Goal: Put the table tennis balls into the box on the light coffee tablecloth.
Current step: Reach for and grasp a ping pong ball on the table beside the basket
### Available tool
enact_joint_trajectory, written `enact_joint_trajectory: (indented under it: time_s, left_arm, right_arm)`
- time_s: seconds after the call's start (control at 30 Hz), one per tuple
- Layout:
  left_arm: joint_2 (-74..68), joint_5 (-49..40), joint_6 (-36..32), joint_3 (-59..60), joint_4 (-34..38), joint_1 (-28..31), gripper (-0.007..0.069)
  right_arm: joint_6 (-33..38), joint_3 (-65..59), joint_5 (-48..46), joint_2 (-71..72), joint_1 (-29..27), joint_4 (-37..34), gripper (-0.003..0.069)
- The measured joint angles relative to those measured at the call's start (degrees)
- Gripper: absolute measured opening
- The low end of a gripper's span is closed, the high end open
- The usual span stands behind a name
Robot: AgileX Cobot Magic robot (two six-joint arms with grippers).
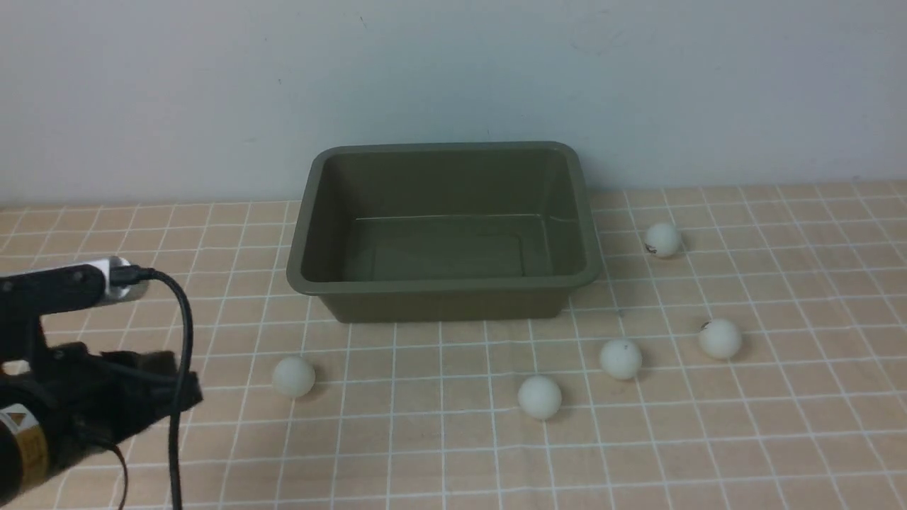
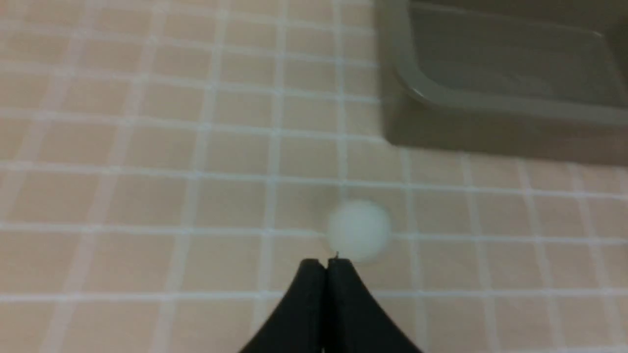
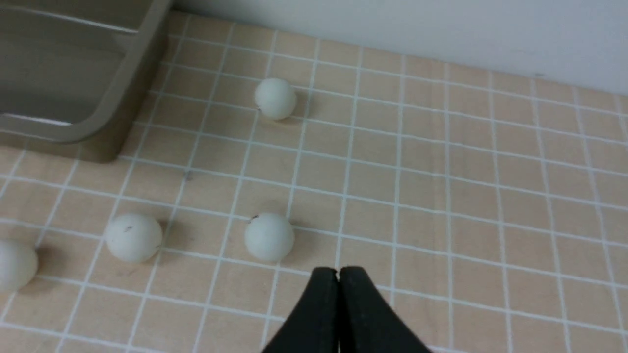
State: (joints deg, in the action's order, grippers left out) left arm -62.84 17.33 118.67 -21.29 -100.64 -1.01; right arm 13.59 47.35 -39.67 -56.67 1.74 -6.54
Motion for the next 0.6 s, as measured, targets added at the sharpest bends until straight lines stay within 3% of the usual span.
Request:
enact_joint_trajectory:
  time_s: [0.17,0.3,0.47,0.5,0.6]
  left_arm:
    - [-3.1,14.76,8.08,-2.2,0.76,-0.11,-0.0069]
    - [-3.22,18.08,2.57,-6.35,3.24,-0.17,-0.0069]
    - [-3.47,17.95,-20.69,-16.62,5.61,-0.17,-0.0069]
    - [-3.47,17.84,-22.71,-17.48,5.75,-0.17,-0.0069]
    - [-3.47,14.19,-38.48,-23.75,5.93,-0.17,-0.0069]
  right_arm:
    - [3.39,0.0,1.11,-3.18,1.51,-3.29,-0.0016]
    - [3.77,0.0,1.16,-4.07,1.51,-5.32,-0.0016]
    - [4.17,0.0,1.48,-4.07,1.51,-5.56,-0.0016]
    - [4.16,0.0,1.48,-4.07,1.51,-5.56,-0.0016]
    - [4.23,0.0,1.52,-4.07,1.51,-5.56,-0.0016]
